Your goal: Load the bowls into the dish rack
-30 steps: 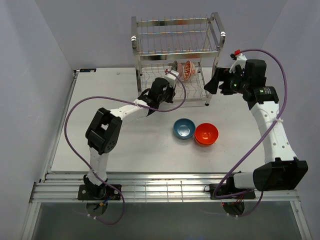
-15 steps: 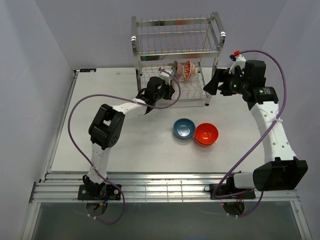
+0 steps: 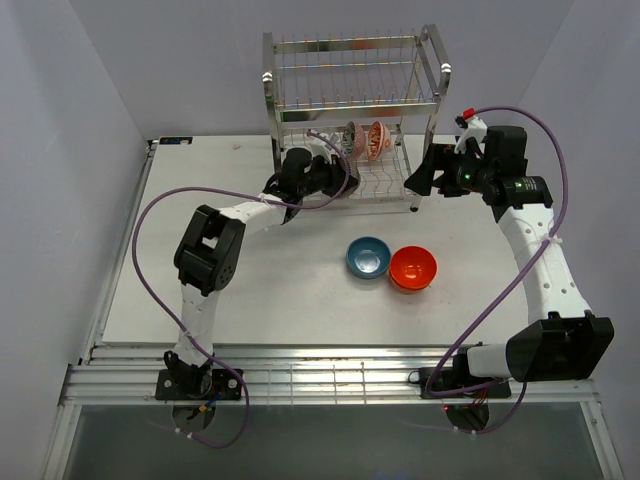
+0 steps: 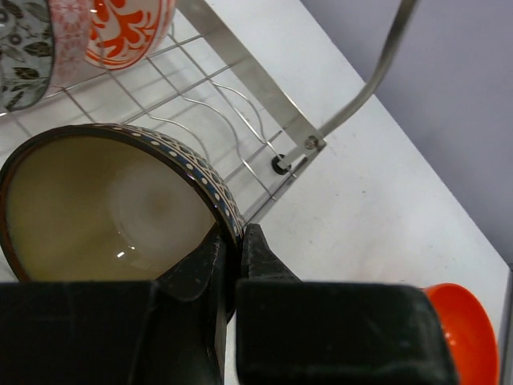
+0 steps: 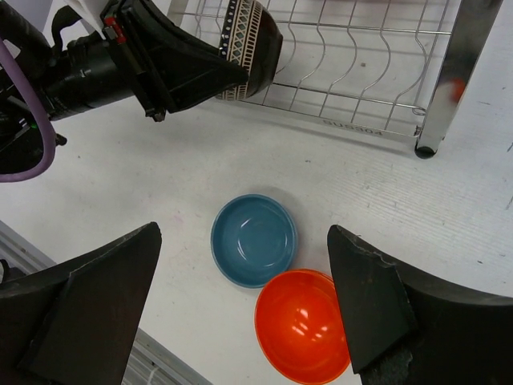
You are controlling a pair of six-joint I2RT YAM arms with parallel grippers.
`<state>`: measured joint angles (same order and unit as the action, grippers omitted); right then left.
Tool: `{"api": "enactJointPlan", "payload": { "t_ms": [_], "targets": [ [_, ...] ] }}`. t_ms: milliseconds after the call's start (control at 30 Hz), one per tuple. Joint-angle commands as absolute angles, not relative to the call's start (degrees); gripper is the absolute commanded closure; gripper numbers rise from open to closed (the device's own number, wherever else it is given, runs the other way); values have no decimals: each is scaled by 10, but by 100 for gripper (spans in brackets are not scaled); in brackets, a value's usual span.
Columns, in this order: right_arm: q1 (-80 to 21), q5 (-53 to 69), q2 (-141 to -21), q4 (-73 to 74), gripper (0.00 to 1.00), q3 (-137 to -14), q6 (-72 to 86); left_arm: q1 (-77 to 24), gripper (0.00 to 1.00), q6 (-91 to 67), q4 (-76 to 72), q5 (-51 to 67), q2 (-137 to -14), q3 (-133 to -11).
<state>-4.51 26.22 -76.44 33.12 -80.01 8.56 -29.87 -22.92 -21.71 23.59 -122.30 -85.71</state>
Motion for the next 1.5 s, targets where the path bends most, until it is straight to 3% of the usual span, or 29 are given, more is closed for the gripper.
{"api": "enactJointPlan", "payload": {
  "t_ms": [0,1467],
  "targets": [
    [-43,276,-758,321,10,-802,82,-302,100,-278,-279,293,-1208,-873],
    [-14,276,-730,353,10,-806,8,-357,100,-564,-502,277,-1439,-1112]
  ]
}}
